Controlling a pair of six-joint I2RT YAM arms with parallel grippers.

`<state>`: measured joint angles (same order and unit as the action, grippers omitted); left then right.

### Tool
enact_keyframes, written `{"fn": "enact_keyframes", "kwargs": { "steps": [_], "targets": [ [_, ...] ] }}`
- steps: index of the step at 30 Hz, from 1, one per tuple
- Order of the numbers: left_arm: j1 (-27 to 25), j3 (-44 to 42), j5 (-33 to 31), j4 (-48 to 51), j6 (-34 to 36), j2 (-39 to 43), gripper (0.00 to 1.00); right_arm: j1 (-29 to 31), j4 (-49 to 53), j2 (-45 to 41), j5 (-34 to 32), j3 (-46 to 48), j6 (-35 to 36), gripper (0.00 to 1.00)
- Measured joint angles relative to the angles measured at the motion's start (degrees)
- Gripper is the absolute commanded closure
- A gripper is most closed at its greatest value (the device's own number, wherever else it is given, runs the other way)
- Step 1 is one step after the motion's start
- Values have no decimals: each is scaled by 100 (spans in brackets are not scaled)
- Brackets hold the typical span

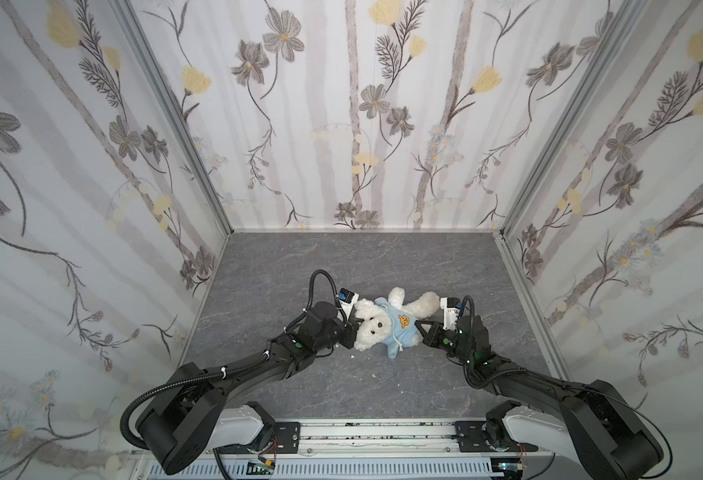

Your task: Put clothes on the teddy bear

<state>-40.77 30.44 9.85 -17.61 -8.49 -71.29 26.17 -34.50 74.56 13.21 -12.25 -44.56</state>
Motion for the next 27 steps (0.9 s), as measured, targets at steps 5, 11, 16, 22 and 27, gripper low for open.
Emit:
{"fn": "enact_keyframes", "kwargs": {
  "steps": [5, 11, 16, 22, 27],
  "targets": [
    [24, -72, 57, -127, 205, 122, 100, -13, -162, -48, -271, 238, -181, 100],
    [157, -308, 328, -304, 197, 315, 100, -212, -411, -31, -286, 549, -179, 100],
    [136, -310, 380, -321, 431, 492, 100, -216, -686, 63, 297, 289, 413, 86],
    [-31, -238, 398, -310, 1211, 684, 100, 136, 275, -796, 905, -396, 1727, 60],
    [-42, -350, 616, -426, 2063, 892, 100, -52, 1200, -2044, 944, -398, 2223, 57]
  ]
}}
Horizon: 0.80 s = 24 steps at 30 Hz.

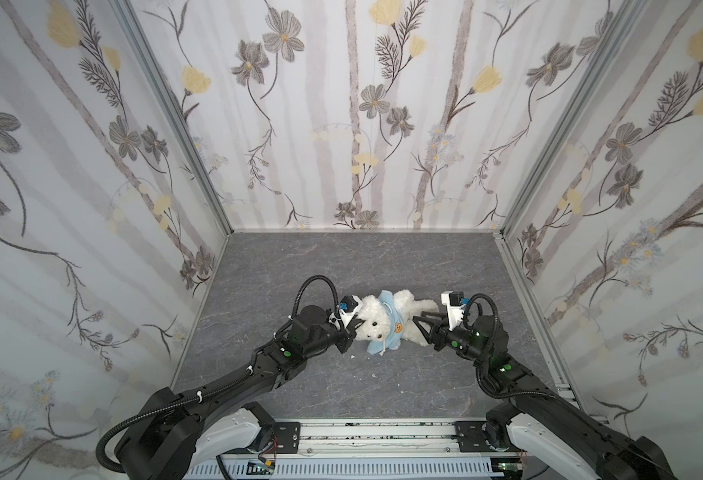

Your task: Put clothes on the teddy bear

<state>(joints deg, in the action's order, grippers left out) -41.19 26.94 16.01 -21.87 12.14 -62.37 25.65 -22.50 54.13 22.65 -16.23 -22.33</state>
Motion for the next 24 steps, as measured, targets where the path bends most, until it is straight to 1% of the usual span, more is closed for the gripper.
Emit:
{"fn": "enact_keyframes", "kwargs": {
  "steps": [3, 6, 8, 12, 15, 20, 24],
  "targets": [
    [7, -157, 205, -101, 452, 22, 100, -142, 83, -74, 116, 61, -24, 62],
    [7, -293, 378, -291, 739, 4, 100, -177, -35, 365, 278, 146, -227, 72],
    [11, -393, 479, -468, 831, -20, 100, -177, -345, 782, 481, 299, -437, 76],
    [11, -483, 629, -688, 866, -107, 100, -76, -1172, 1698, 791, 551, -855, 76],
    [11, -496, 699, -785, 870, -144, 100, 24, -1847, 2192, 920, 586, -1119, 76],
    [11, -509, 715, -831, 870, -175, 100, 125, -2603, 2769, 999, 466, -1373, 74],
    [11, -514, 717, -831, 870, -175, 100, 133, -2820, 2962, 992, 415, -1429, 71]
  ]
}}
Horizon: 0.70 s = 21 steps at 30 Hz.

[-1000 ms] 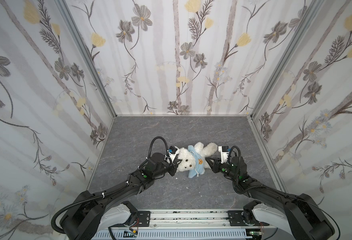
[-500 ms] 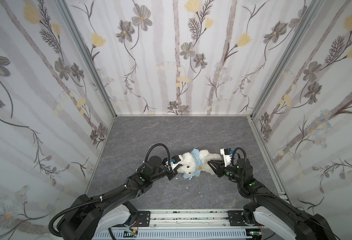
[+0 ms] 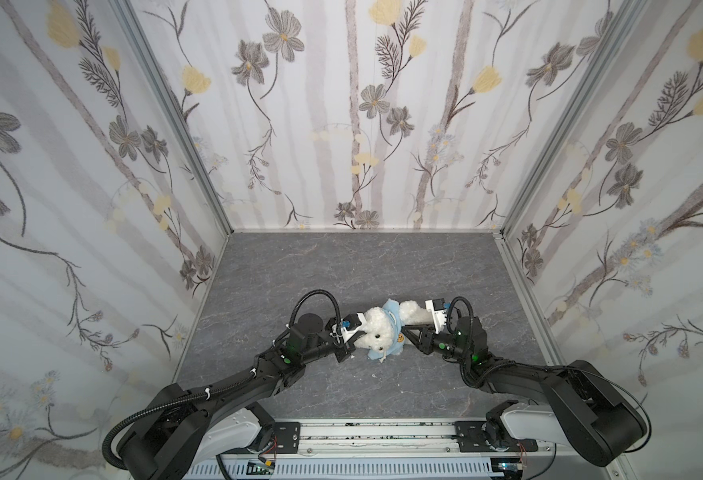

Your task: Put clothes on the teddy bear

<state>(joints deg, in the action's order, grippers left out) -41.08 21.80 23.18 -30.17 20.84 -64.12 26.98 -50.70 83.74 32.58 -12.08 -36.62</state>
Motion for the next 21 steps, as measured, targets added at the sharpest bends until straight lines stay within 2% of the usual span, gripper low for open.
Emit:
{"fn": "enact_keyframes", "kwargs": {
  "steps": [7, 13, 16, 20, 21],
  "targets": [
    [0, -22, 42, -7, 15, 0, 100, 4, -170, 81, -15, -216, 28, 70],
    [0, -22, 59, -4, 15, -2, 100, 33, -186, 437, -44, -431, 168, 74],
    [0, -22, 70, 2, 15, -13, 100, 116, -387, 702, -59, -431, 166, 79],
    [0, -22, 85, 17, 15, -52, 100, 227, -844, 1058, -55, -439, -22, 100],
    [0, -22, 83, 17, 15, -55, 100, 229, -935, 1075, -70, -424, -114, 100]
  ]
}}
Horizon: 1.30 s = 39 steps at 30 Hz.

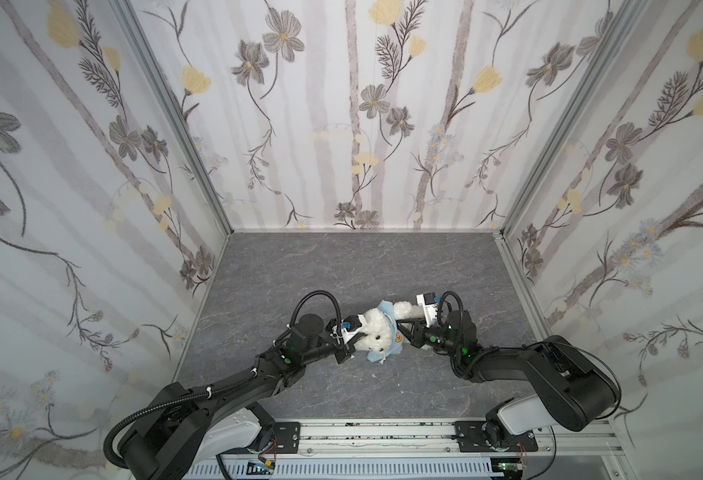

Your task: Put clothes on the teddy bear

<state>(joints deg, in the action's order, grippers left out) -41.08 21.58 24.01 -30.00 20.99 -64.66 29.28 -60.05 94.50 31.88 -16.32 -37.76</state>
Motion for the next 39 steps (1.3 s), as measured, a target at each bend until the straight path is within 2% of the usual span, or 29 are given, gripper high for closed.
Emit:
{"fn": "enact_keyframes", "kwargs": {
  "steps": [3, 5, 11, 14, 17, 20, 26, 33, 39],
  "targets": [
    [0, 0, -7, -2, 17, 4, 100, -96, -129, -208, -101, 205, -125, 100],
    [-7, 24, -26, 37, 85, 22, 100, -192, -9, -682, -308, 378, -210, 100],
    [-146, 391, -111, 278, 433, -50, 100, -87, 1327, -2411, -1589, 356, 55, 100],
    [-251, 472, -116, 452, 614, -81, 100, -63, 2037, -2935, -2253, 348, 190, 100],
    [-297, 492, -131, 664, 741, -83, 100, -63, 2546, -3167, -2938, 348, 275, 100],
    [-313, 509, -70, 789, 785, -50, 100, -87, 2815, -3191, -3252, 350, 332, 100],
    [-313, 474, -22, 925, 914, 74, 100, -308, 2828, -2872, -3241, 385, 352, 100],
    [-313, 330, 26, 1003, 1005, 273, 100, -946, 2592, -2380, -2422, 531, 328, 100],
    [-302, 271, 37, 970, 927, 337, 100, -1226, 2448, -2188, -1878, 560, 291, 100]
  ]
}}
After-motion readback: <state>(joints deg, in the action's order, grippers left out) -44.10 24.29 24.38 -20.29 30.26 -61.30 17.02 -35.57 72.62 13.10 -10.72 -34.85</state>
